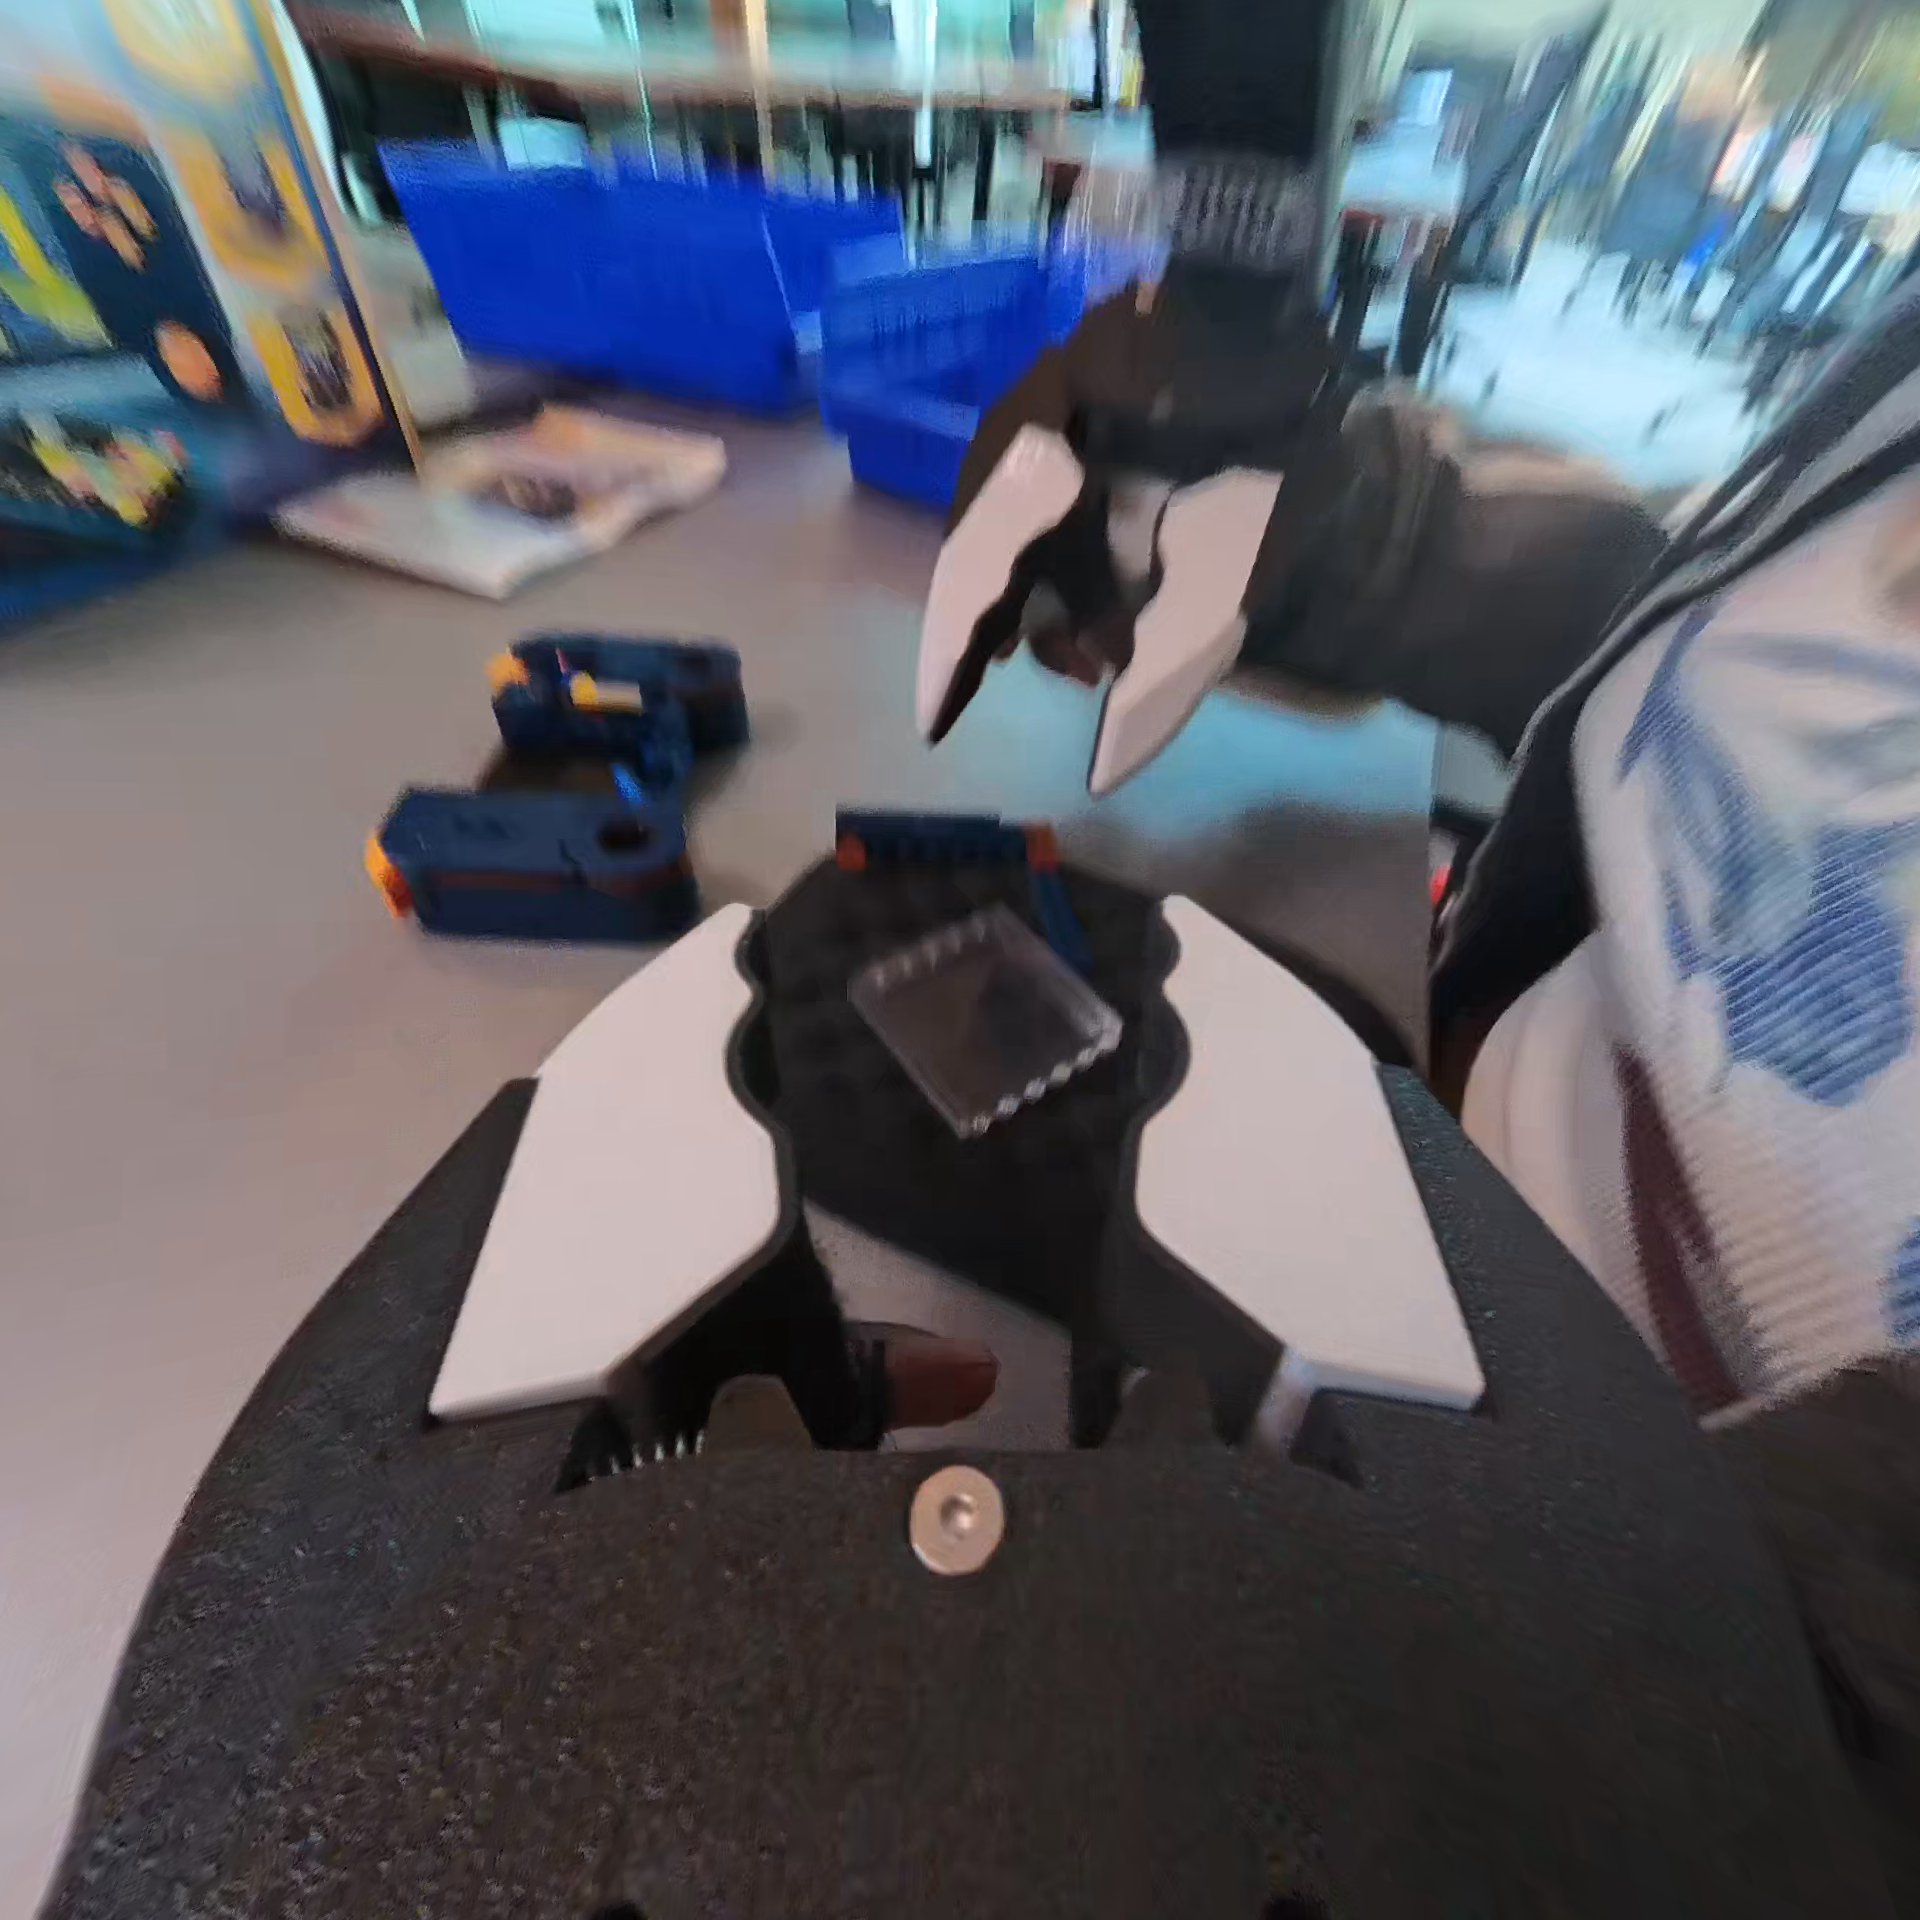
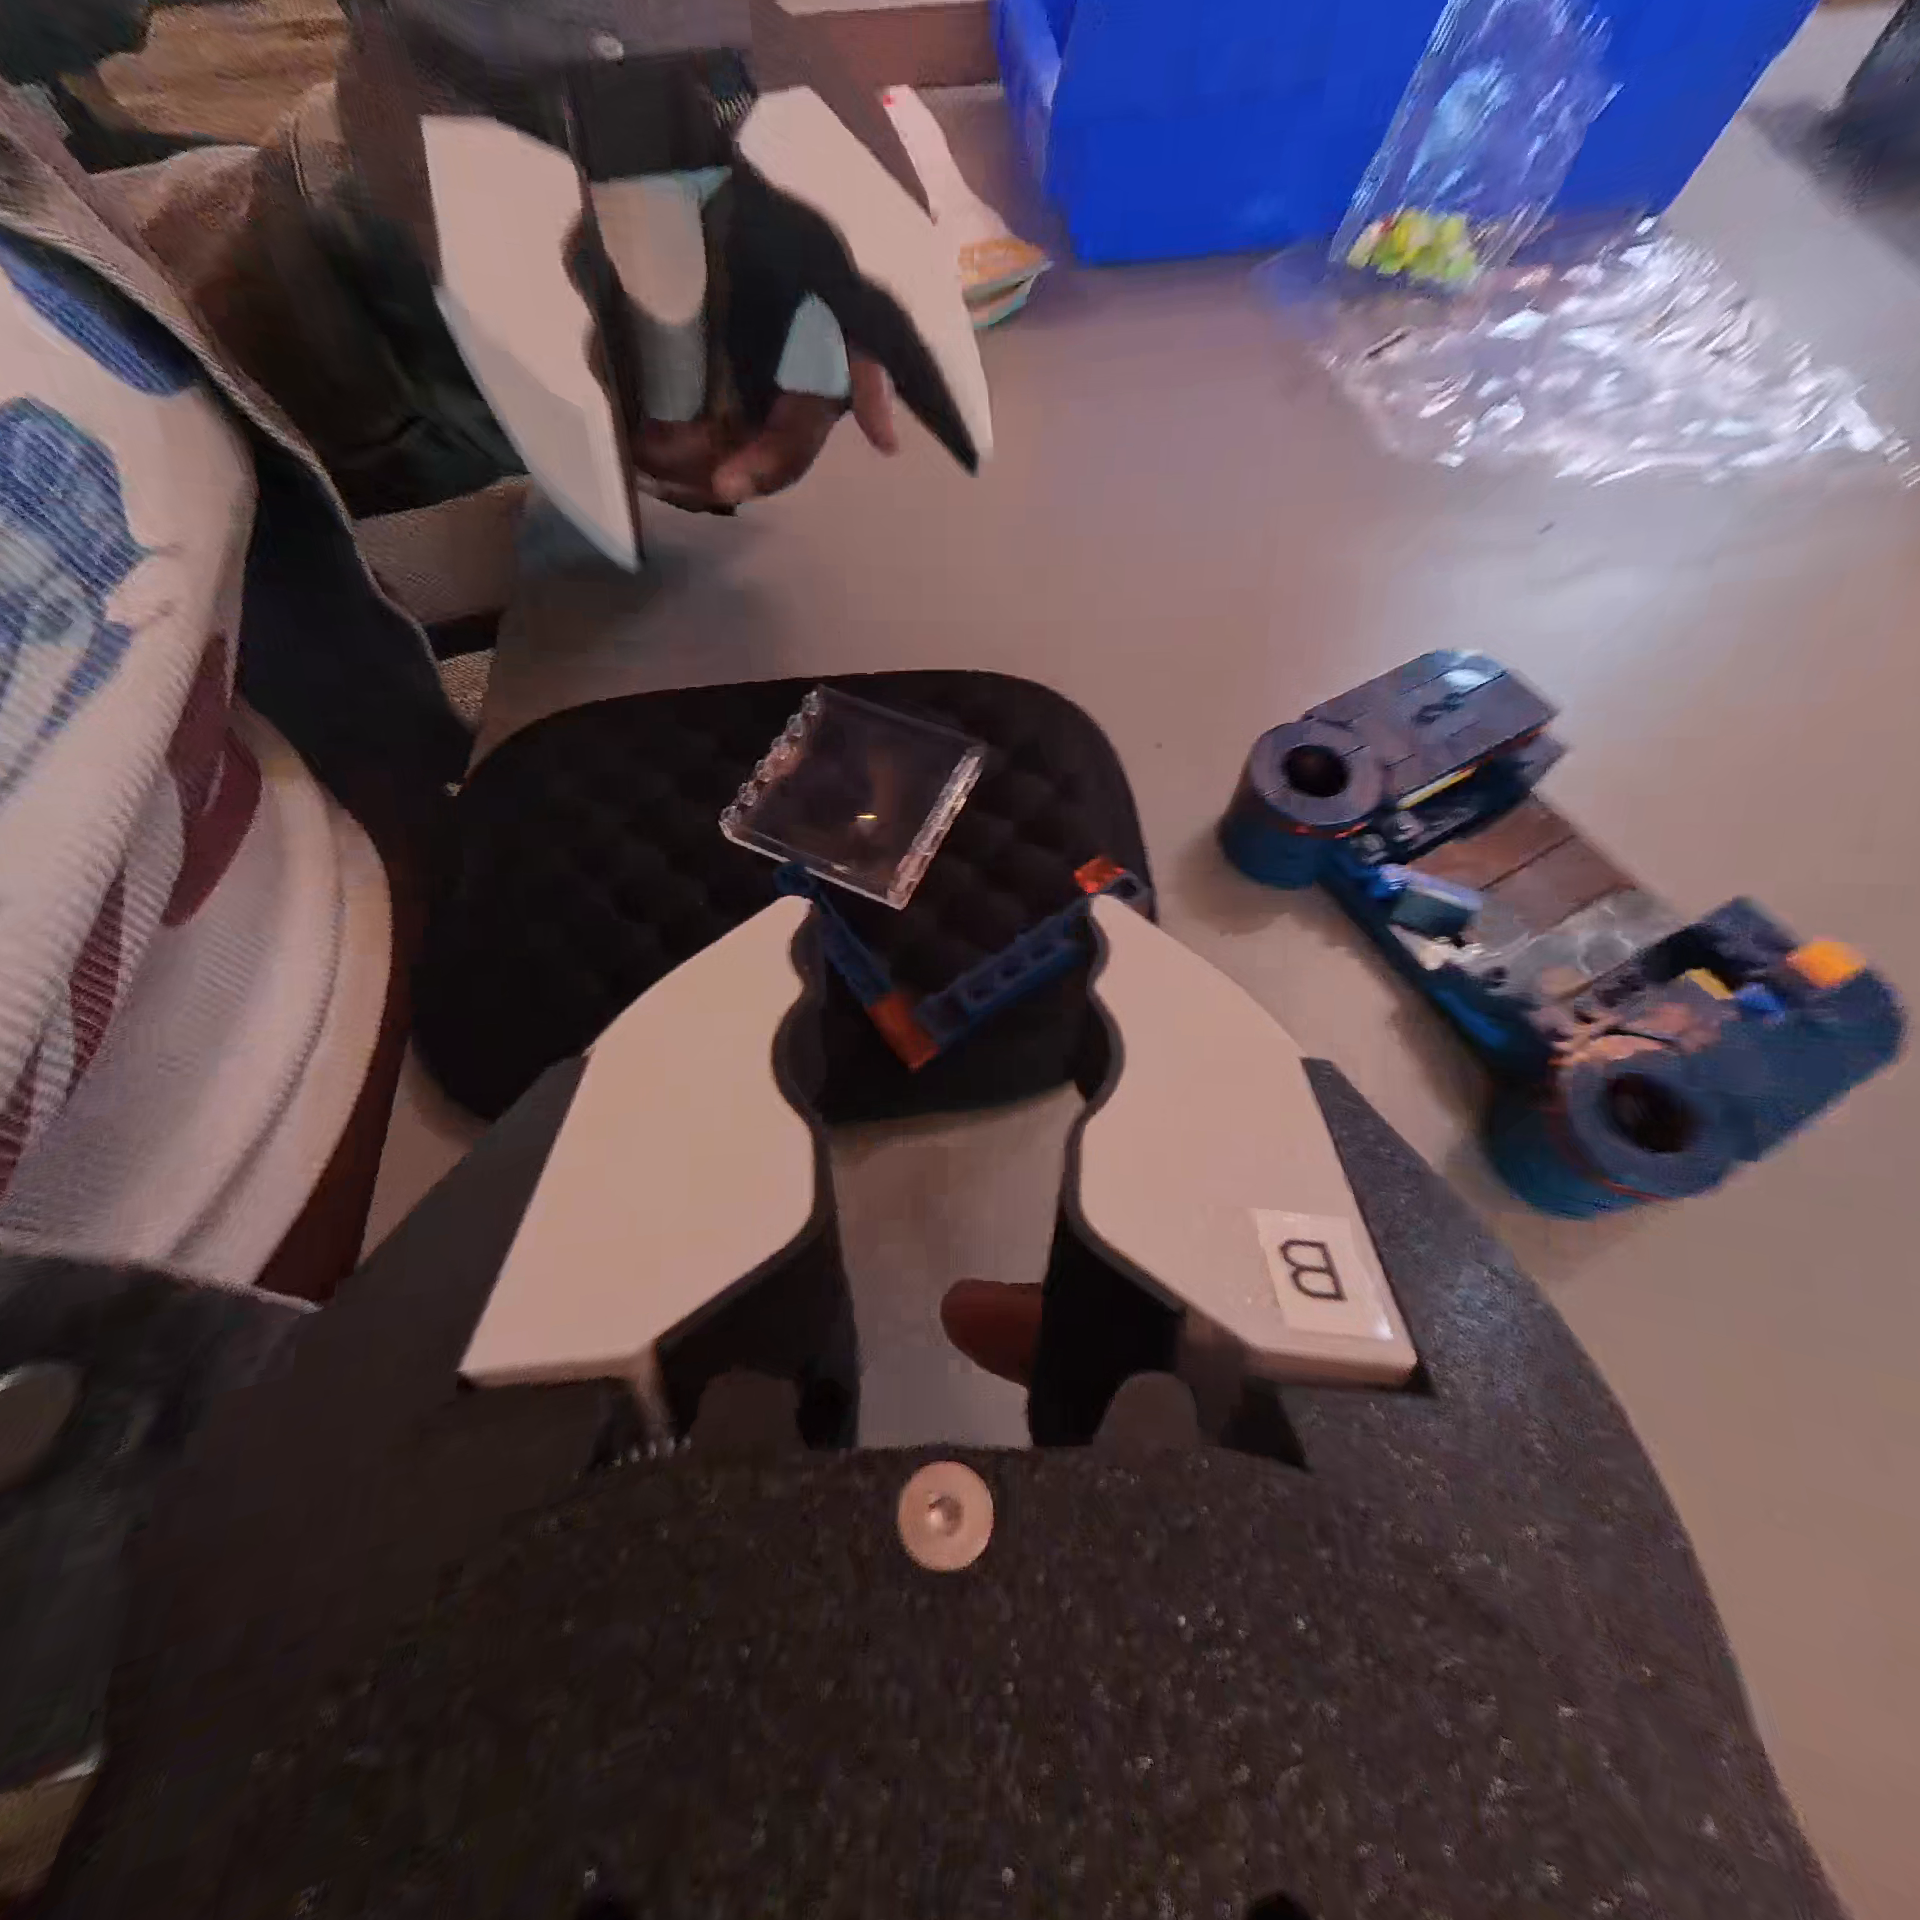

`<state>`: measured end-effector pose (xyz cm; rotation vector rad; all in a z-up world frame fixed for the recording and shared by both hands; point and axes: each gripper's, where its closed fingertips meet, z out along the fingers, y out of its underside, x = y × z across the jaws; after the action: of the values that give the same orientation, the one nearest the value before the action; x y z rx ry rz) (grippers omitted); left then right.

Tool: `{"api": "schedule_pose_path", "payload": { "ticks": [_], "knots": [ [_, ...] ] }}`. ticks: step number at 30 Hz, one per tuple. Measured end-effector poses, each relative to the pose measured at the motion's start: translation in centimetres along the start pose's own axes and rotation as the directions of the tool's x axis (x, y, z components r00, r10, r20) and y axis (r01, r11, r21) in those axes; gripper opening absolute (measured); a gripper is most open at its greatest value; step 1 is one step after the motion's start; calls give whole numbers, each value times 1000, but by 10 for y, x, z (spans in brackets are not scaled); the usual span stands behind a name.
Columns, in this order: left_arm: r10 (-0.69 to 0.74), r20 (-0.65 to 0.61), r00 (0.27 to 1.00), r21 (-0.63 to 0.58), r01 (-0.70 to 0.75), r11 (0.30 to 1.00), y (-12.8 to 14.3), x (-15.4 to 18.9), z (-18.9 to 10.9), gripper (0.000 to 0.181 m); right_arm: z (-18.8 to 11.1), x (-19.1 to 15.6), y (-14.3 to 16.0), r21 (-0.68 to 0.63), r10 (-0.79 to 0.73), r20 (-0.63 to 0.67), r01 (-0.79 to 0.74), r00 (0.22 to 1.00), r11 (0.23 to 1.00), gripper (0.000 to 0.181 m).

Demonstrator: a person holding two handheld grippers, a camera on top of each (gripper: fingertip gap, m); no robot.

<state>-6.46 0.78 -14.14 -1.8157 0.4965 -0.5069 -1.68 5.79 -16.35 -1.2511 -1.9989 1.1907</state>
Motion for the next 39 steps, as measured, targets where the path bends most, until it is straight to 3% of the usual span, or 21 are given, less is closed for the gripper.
{"api": "schedule_pose_path", "payload": {
  "ticks": [2,6,8,9,12,14,16,20,23,25,26,28,30,31,35,38,39],
  "knots": [
    [-34,52,998,-136,41,990,22,-10,9,45,7,-6,4,-3,-5,1,5,1000,1000,21],
    [-271,-2,963,-243,262,934,41,-4,25,31,24,-6,1,-42,58,-29,-59,998,997,22],
    [-283,-14,959,-305,266,915,51,-1,30,8,37,-9,4,-117,116,-7,-116,993,986,24],
    [-264,-15,964,-296,248,922,49,-1,32,4,43,-9,8,-158,137,-2,-135,991,978,25],
    [-76,53,996,-206,85,975,34,-11,32,1,56,-20,9,-209,165,73,-147,983,967,28],
    [60,57,997,-92,-55,994,13,-9,28,2,53,-18,1,-172,162,81,-146,983,974,17],
    [91,100,991,37,-95,995,-8,-10,24,2,46,-10,-15,-61,201,56,-198,978,978,11],
    [144,27,989,195,-146,970,-37,6,24,7,25,-5,-35,76,210,48,-213,977,974,7],
    [103,43,994,271,-110,956,-53,1,23,28,-26,21,-45,189,196,-127,-170,972,967,7],
    [98,52,994,235,-107,966,-47,-4,25,30,-93,57,-39,247,244,-346,-163,906,955,7],
    [98,55,994,205,-107,973,-41,-5,26,30,-132,74,-29,248,268,-465,-166,844,954,7],
    [83,50,995,143,-89,986,-28,-6,30,32,-217,107,12,184,282,-715,-218,640,959,7],
    [64,25,998,86,-66,994,-15,-3,34,35,-284,121,65,134,307,-839,-377,448,916,7],
    [59,10,998,56,-59,997,-9,0,36,36,-303,122,87,142,340,-851,-448,400,883,7],
    [46,-28,999,-16,-46,999,3,9,38,41,-322,117,145,115,439,-829,-664,345,738,7],
    [26,-50,998,-59,-29,998,10,14,41,42,-322,116,168,103,500,-807,-759,314,643,9],
    [25,-53,998,-77,-29,997,12,16,42,43,-323,116,172,98,508,-807,-781,300,616,22]
  ]
}}
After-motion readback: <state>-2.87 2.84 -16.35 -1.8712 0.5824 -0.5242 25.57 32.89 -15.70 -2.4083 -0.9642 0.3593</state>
